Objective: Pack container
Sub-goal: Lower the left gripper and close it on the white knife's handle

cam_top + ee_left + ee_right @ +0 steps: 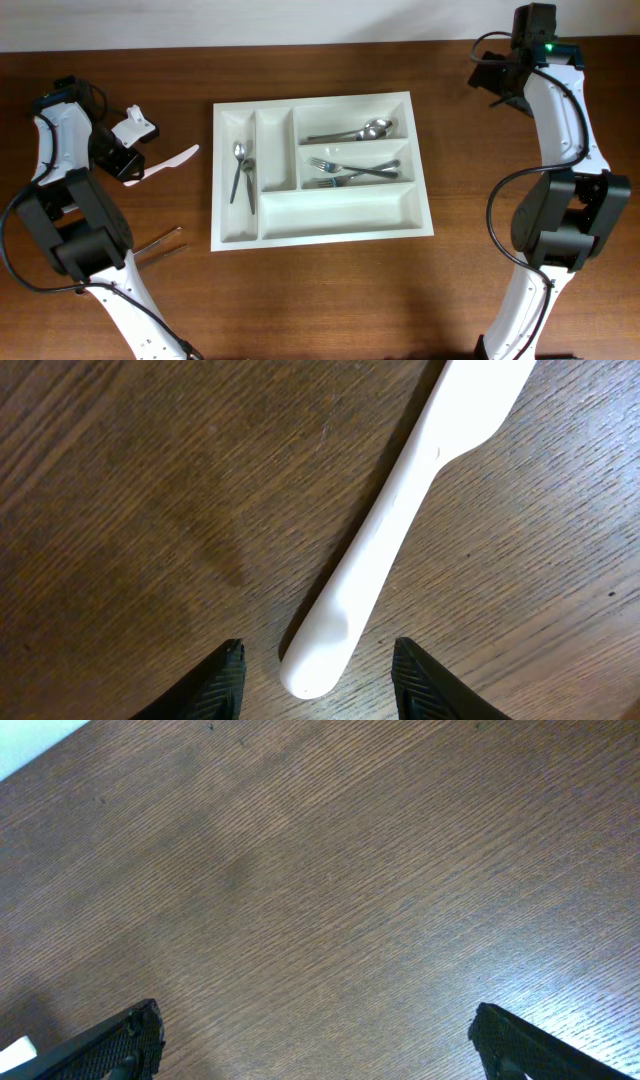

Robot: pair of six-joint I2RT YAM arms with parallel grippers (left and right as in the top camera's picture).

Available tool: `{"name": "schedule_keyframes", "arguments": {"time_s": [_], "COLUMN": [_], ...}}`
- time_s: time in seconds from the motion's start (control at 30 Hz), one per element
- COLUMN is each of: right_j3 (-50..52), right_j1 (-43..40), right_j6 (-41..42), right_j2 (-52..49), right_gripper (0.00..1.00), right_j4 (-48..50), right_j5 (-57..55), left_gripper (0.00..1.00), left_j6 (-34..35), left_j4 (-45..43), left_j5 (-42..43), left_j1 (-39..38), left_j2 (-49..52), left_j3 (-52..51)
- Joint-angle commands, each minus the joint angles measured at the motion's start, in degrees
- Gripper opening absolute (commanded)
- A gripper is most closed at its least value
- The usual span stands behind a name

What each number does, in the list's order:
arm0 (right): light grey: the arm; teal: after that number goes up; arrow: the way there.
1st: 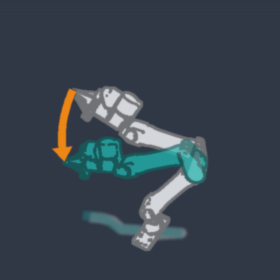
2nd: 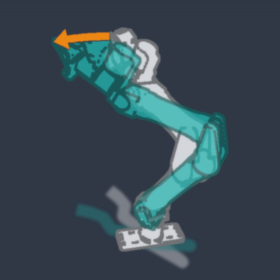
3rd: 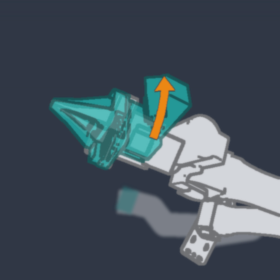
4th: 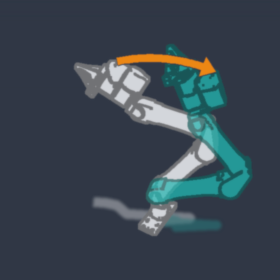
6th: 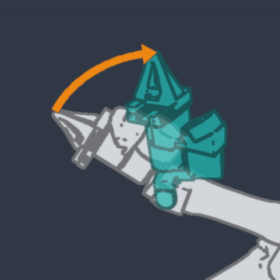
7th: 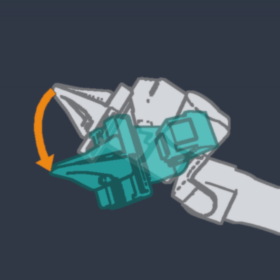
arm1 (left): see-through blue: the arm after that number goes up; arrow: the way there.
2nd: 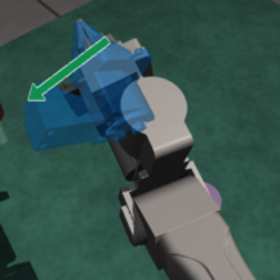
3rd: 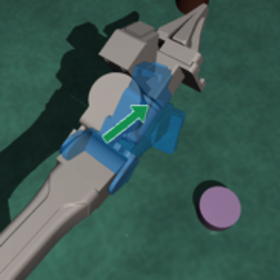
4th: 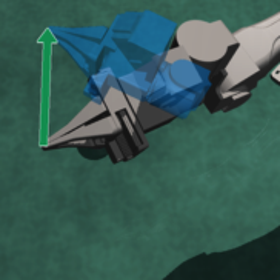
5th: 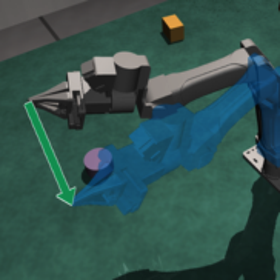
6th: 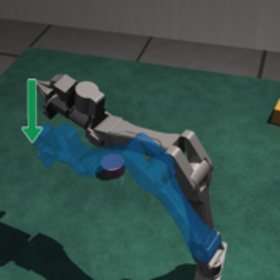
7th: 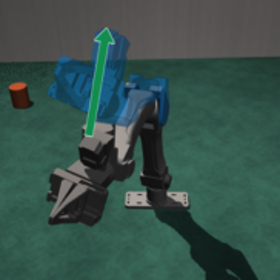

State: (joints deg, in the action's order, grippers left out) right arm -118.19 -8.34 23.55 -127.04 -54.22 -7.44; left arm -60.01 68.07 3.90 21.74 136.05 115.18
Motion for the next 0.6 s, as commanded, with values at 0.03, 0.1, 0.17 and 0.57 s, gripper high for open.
{"name": "schedule_keyframes", "arguments": {"time_s": [0.03,0.1,0.17,0.57], "right_j3": [-0.9,-0.9,-0.9,-0.9], "right_j1": [0.0,0.0,0.0,0.0], "right_j6": [0.1,0.1,0.1,0.1], "right_j2": [-0.7,-0.7,-0.7,-0.7], "right_gripper": [0.99,0.99,0.99,0.99], "right_j4": [0.0,0.0,0.0,0.0], "right_j5": [-0.1,-0.1,-0.1,-0.1], "left_gripper": [0.50,0.50,0.50,0.50], "left_j6": [-1.4,-1.4,-2.2,-2.9], "left_j4": [0.1,0.0,0.1,-0.3], "left_j5": [0.9,0.9,0.9,0.9], "left_j1": [0.3,0.3,0.3,0.3], "left_j2": [-1.7,-1.7,-1.7,-0.7], "left_j3": [-0.8,-0.8,-0.8,-1.6]}}
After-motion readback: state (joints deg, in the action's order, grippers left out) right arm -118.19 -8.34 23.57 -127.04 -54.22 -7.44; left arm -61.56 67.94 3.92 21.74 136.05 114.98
